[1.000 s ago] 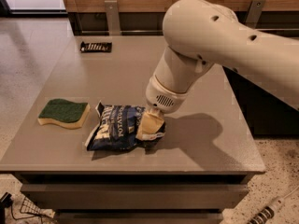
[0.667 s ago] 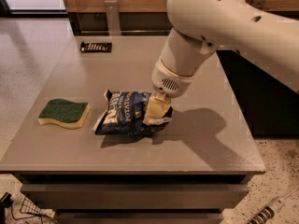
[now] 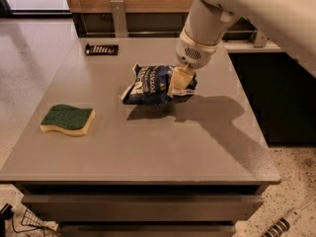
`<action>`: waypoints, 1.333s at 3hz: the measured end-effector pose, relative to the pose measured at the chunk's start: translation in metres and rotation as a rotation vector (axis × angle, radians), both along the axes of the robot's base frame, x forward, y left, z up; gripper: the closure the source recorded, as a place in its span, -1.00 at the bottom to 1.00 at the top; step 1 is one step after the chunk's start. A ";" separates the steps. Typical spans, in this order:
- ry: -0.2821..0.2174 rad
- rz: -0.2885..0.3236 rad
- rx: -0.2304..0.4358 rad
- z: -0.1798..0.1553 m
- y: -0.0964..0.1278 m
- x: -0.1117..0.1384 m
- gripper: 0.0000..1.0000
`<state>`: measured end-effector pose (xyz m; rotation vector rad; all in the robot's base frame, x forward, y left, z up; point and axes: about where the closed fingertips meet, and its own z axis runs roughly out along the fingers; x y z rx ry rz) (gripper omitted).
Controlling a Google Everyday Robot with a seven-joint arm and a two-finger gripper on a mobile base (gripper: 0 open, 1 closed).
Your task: Move blue chip bag near rxbar chocolate
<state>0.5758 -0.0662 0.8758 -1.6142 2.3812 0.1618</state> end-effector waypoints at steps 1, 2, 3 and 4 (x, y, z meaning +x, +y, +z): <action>-0.045 -0.071 -0.020 0.000 -0.016 0.064 1.00; -0.130 -0.147 -0.012 0.004 -0.028 0.128 1.00; -0.239 -0.218 0.027 0.010 -0.029 0.174 1.00; -0.337 -0.258 0.049 0.013 -0.014 0.212 1.00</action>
Offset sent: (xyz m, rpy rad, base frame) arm 0.2093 -0.0451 0.0196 0.0083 -0.2566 -0.2449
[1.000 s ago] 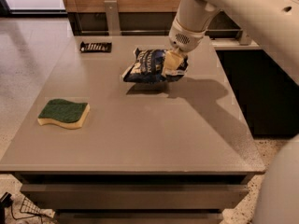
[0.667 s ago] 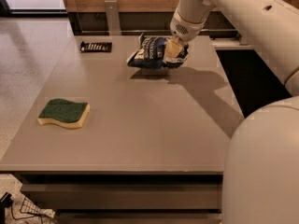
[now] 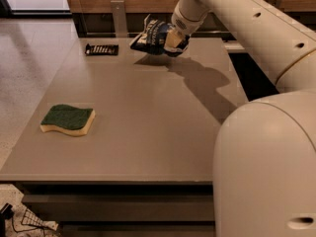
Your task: Move blue chip bag near rxbar chocolate
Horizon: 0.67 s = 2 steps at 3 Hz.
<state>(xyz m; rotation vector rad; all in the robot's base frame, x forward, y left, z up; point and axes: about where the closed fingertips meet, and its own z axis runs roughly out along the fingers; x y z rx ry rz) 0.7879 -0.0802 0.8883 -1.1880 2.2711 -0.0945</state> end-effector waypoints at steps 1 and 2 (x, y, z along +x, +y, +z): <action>-0.045 0.010 0.019 -0.007 0.021 0.030 1.00; -0.061 0.040 0.038 -0.015 0.047 0.050 1.00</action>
Offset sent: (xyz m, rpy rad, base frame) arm 0.0807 0.0822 -0.0159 0.0697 -0.0883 0.0836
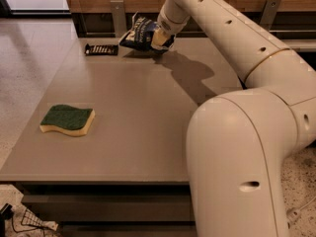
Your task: Move blue chip bag near rxbar chocolate
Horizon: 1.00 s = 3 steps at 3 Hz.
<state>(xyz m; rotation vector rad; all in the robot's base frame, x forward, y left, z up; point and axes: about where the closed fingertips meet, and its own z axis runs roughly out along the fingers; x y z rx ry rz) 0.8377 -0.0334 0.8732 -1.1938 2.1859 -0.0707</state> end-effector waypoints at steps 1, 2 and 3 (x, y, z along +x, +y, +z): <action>0.004 -0.002 -0.002 -0.002 -0.001 0.000 0.63; 0.010 0.000 -0.003 -0.007 0.001 0.000 0.01; 0.015 0.003 -0.005 -0.010 0.003 0.001 -0.46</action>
Offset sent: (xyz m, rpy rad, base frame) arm 0.0003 -0.0010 -0.0014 -0.0008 0.0025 -0.0021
